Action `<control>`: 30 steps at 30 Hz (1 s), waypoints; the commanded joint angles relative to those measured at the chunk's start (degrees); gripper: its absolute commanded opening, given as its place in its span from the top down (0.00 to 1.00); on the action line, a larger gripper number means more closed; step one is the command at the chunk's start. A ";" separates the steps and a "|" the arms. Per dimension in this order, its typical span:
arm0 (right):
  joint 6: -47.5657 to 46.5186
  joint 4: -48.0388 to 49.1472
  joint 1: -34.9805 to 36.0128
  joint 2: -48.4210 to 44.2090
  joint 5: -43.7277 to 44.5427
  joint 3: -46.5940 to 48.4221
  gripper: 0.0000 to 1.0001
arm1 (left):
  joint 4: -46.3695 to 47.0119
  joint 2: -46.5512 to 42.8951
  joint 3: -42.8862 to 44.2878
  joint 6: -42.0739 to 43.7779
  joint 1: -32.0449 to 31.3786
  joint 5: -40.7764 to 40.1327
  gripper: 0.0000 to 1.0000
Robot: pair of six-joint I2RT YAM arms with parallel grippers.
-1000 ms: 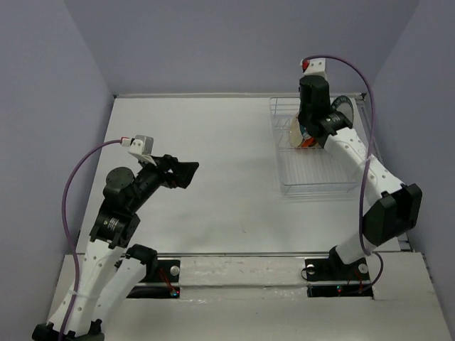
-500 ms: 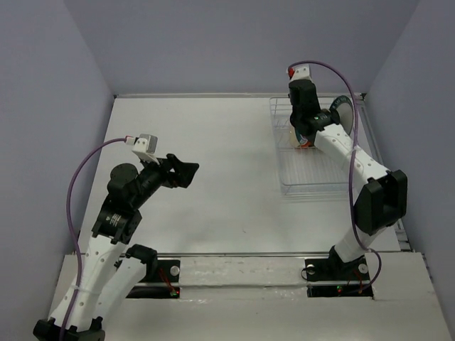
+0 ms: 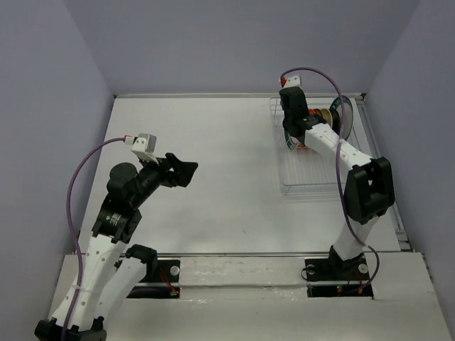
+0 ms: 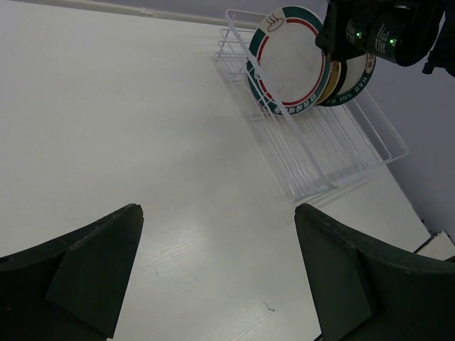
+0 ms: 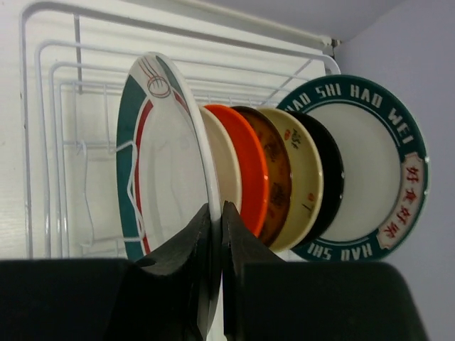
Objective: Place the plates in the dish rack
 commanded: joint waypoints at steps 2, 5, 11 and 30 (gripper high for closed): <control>4.22 3.93 0.37 -0.79 -1.95 1.28 0.52 | 3.51 -0.31 0.34 0.26 1.15 2.52 0.01; 4.83 2.00 0.37 -3.41 -0.29 3.82 0.17 | 3.60 -0.57 0.34 -0.54 2.90 1.99 0.01; 10.45 -3.97 0.37 -16.48 -5.70 4.90 0.00 | 4.57 0.13 0.51 -0.80 3.52 1.47 0.01; 34.45 1.81 0.37 -74.87 -32.19 -32.80 0.00 | 18.17 -5.84 9.23 -10.55 3.52 3.23 0.01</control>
